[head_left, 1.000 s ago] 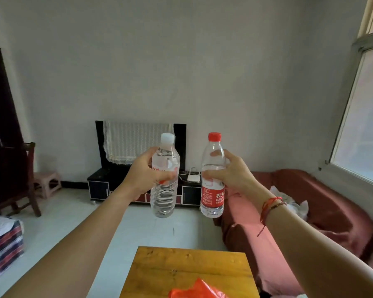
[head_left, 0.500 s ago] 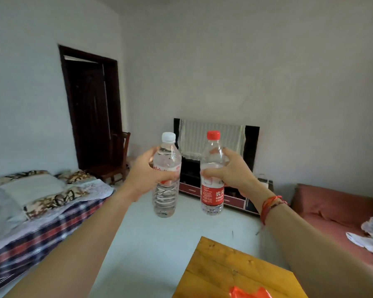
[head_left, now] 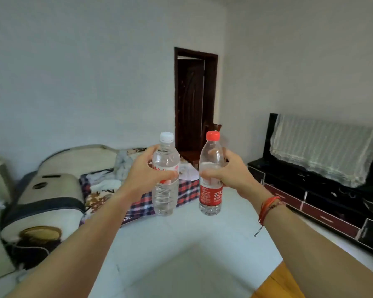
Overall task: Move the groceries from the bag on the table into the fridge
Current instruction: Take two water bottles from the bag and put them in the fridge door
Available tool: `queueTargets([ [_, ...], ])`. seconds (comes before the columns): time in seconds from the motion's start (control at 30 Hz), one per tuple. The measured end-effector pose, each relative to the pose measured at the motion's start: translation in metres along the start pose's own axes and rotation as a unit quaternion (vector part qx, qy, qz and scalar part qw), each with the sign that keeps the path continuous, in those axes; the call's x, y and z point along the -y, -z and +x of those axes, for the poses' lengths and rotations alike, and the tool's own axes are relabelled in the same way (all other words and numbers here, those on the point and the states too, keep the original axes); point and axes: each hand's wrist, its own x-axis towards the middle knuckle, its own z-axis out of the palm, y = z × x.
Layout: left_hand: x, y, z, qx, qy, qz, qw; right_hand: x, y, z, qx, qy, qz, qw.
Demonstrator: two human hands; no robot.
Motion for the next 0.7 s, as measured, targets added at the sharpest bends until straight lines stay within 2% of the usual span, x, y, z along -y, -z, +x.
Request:
queueTargets([
  [0.17,0.006,0.051,-0.027,-0.074,0.028,0.038,0.996,0.009,-0.062,0.024,0.086,0.029,0.045,0.995],
  [0.33,0.003,0.084,-0.064,-0.182,0.047,0.075,0.979,0.021,-0.116,0.040,0.183,0.058,0.055,0.980],
  [0.7,-0.021,0.137,-0.181,-0.373,0.096,0.125,0.914,0.076,-0.224,0.004,0.373,0.148,0.097,0.911],
])
